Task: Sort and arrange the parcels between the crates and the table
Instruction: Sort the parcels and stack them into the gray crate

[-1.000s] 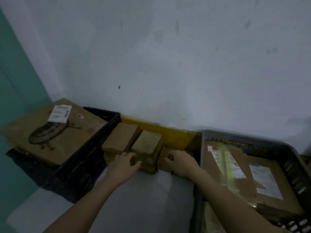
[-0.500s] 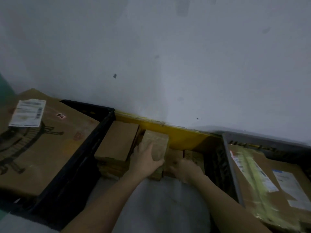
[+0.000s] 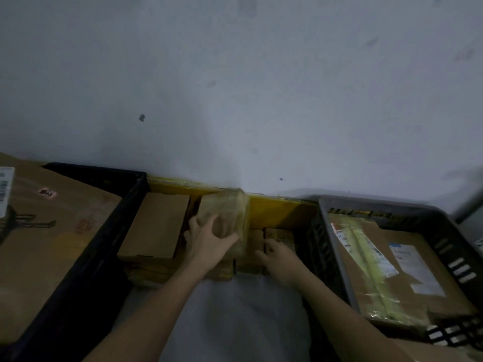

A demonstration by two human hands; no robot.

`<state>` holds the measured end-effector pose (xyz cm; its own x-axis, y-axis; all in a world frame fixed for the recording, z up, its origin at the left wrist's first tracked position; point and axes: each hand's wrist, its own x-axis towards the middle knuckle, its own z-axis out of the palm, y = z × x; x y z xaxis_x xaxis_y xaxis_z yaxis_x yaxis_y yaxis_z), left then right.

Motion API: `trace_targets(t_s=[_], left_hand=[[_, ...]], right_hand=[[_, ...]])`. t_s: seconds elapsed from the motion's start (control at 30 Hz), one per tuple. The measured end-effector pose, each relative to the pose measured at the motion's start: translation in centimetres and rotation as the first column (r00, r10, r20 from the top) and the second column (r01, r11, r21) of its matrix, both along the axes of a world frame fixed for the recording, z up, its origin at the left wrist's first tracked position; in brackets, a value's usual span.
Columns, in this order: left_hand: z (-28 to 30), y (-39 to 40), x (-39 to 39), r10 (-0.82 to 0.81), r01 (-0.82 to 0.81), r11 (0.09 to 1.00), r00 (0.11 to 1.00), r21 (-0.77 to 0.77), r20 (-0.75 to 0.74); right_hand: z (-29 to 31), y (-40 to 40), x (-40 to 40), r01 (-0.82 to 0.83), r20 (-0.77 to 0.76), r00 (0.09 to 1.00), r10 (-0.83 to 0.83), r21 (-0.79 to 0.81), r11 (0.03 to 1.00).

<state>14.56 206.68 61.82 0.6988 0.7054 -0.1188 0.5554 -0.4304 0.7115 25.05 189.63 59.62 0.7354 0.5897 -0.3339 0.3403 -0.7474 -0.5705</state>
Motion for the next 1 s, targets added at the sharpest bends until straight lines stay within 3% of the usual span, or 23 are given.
trace_targets(t_s=[0.1, 0.17, 0.23, 0.3, 0.5, 0.6, 0.7, 0.73, 0.87, 1.0], left_hand=[[3.1, -0.5, -1.5, 0.128, 0.006, 0.920, 0.941, -0.393, 0.313], [5.1, -1.1, -2.6, 0.340, 0.023, 0.698, 0.869, -0.716, 0.359], [6.1, -1.4, -3.5, 0.476, 0.098, 0.421, 0.823, -0.902, 0.311], [6.4, -1.8, -4.2, 0.495, 0.171, 0.318, 0.809, -0.933, 0.317], [6.6, -4.3, -5.8, 0.406, 0.353, 0.230, 0.812, -0.907, 0.419], [7.4, -5.2, -6.0, 0.369, 0.263, 0.346, 0.844, -0.901, 0.388], [7.7, -5.6, -5.8, 0.336, 0.100, 0.667, 0.844, -0.738, 0.418], [7.7, -5.7, -5.8, 0.297, 0.095, 0.734, 0.846, -0.672, 0.443], [9.0, -7.6, -5.7, 0.099, 0.227, 0.805, 0.860, -0.549, 0.501], [10.1, -9.6, -4.9, 0.050, 0.237, 0.861, 0.841, -0.449, 0.539]], right_hand=[[2.4, -0.4, -1.6, 0.219, -0.326, 0.939, -0.107, 0.331, 0.918], [3.7, -0.6, -2.5, 0.365, -0.526, 0.843, -0.111, 0.409, 0.836], [5.0, -0.8, -3.3, 0.473, -0.669, 0.738, -0.085, 0.425, 0.772], [6.1, -0.9, -4.2, 0.517, -0.745, 0.666, -0.016, 0.446, 0.730], [7.3, -1.9, -5.7, 0.580, -0.805, 0.559, 0.196, 0.549, 0.602], [8.0, -3.2, -6.2, 0.616, -0.805, 0.555, 0.210, 0.567, 0.547], [8.8, -4.9, -6.0, 0.593, -0.721, 0.684, 0.114, 0.640, 0.489], [9.0, -5.4, -5.8, 0.561, -0.673, 0.735, 0.079, 0.670, 0.486], [9.7, -7.3, -5.2, 0.345, -0.408, 0.913, -0.019, 0.745, 0.571], [10.7, -8.6, -4.8, 0.287, -0.342, 0.940, -0.017, 0.759, 0.584]])
